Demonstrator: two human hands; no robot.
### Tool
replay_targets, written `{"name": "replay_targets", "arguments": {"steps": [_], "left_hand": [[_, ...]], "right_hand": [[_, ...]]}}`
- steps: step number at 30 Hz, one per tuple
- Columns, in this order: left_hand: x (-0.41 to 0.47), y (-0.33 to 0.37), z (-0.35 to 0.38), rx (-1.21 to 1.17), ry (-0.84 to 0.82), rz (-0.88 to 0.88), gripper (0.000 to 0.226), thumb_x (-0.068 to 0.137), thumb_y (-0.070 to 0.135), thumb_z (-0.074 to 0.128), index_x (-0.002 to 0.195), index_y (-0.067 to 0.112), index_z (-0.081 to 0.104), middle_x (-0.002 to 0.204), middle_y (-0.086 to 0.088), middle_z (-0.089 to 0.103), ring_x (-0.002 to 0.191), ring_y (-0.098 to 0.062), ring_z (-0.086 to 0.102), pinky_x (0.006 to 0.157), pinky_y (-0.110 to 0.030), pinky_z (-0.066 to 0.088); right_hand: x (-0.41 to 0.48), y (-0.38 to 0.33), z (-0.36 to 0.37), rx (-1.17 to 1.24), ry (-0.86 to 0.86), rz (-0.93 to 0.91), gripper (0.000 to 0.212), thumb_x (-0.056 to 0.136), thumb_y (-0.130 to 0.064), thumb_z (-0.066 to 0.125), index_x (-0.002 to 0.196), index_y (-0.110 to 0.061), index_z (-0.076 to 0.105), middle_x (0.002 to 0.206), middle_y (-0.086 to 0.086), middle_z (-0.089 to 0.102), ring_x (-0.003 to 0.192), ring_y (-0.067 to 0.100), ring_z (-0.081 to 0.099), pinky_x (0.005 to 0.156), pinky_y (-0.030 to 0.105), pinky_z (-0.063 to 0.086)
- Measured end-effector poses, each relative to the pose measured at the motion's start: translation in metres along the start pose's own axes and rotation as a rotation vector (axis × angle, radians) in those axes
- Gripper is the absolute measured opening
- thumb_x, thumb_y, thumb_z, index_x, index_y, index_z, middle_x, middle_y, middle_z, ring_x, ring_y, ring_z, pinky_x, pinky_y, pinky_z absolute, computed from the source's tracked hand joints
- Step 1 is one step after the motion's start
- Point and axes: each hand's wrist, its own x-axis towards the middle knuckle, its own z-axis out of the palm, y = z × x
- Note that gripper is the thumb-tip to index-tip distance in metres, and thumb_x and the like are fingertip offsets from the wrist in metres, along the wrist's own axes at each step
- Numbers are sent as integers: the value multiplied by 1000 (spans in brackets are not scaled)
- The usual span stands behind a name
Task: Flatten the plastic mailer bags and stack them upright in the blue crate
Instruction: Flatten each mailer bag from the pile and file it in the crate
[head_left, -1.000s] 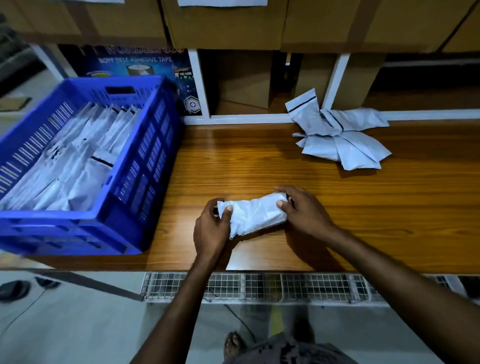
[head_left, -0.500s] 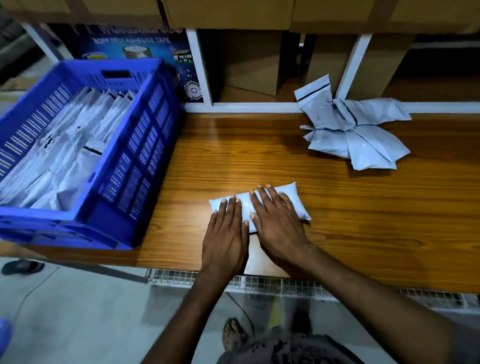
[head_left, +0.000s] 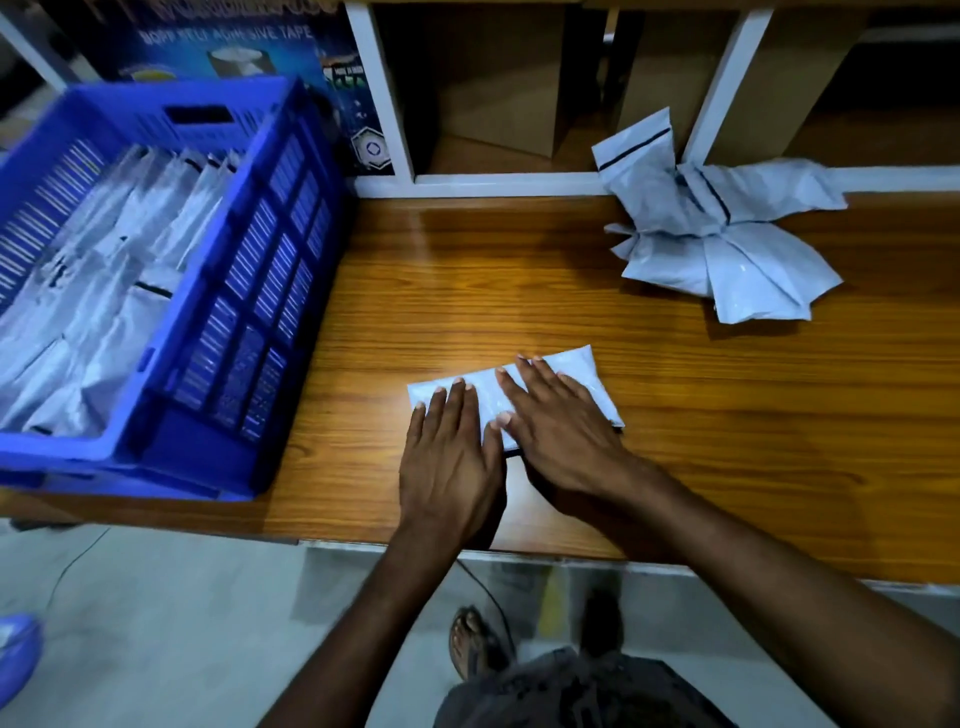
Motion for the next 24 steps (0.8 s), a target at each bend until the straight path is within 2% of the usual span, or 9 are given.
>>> {"name": "replay_targets", "arguments": {"steps": [2,5,9,13,15,18,22,24], "left_hand": [[13,10,1,-5,-11,24,65,106,41,15,159,8,33,168,-9,25,157,-26,19,127,-41,11],[20,10,14,0,-28,73,61,109,36,17,163,8,22,170,-8,16,159,-26,12,128,-43,14],[11,3,22,13,11,108,57,110,34,26,162,10,25,170,-7,20,158,-24,13,127,-45,18],[27,1,23,-1,9,98,58,110,36,26,162,10,26,170,-7,19,159,-24,12,126,-46,19],[26,0,22,-10,3,101,60,110,38,24,162,11,25,171,-7,17,159,-24,11,126,-47,20],[19,-4,21,-33,3,79,62,110,46,26,164,16,22,172,-4,13,159,-20,7,127,-40,13],[24,-8,21,-27,3,58,64,109,49,31,163,15,25,170,-8,20,158,-24,14,126,-46,22],[15,-10,21,-44,-9,52,68,108,54,32,164,16,22,171,-6,17,159,-21,11,127,-43,19]], "right_hand": [[3,8,-7,-32,46,38,58,109,-45,17,162,-23,17,170,0,6,157,16,-5,126,39,3],[0,16,-3,-68,67,118,61,107,-50,6,163,-27,8,171,-2,0,156,16,-11,126,45,-3],[-5,18,6,-88,92,106,62,107,-51,7,163,-25,7,171,3,0,157,19,-7,127,46,-1],[11,23,7,-94,106,126,60,108,-49,12,163,-25,7,170,7,0,157,20,-7,127,46,0],[11,24,5,-68,82,110,61,107,-50,11,163,-26,4,170,6,-4,156,19,-10,127,45,-2],[8,24,6,-72,84,110,62,108,-52,10,163,-25,2,170,7,-6,156,19,-11,127,45,-2],[15,29,1,-56,47,101,64,107,-55,7,163,-24,2,170,6,-5,156,18,-12,126,44,-7],[7,30,3,-48,43,96,65,106,-57,4,163,-26,0,170,3,-8,156,17,-14,126,45,-5]]}}
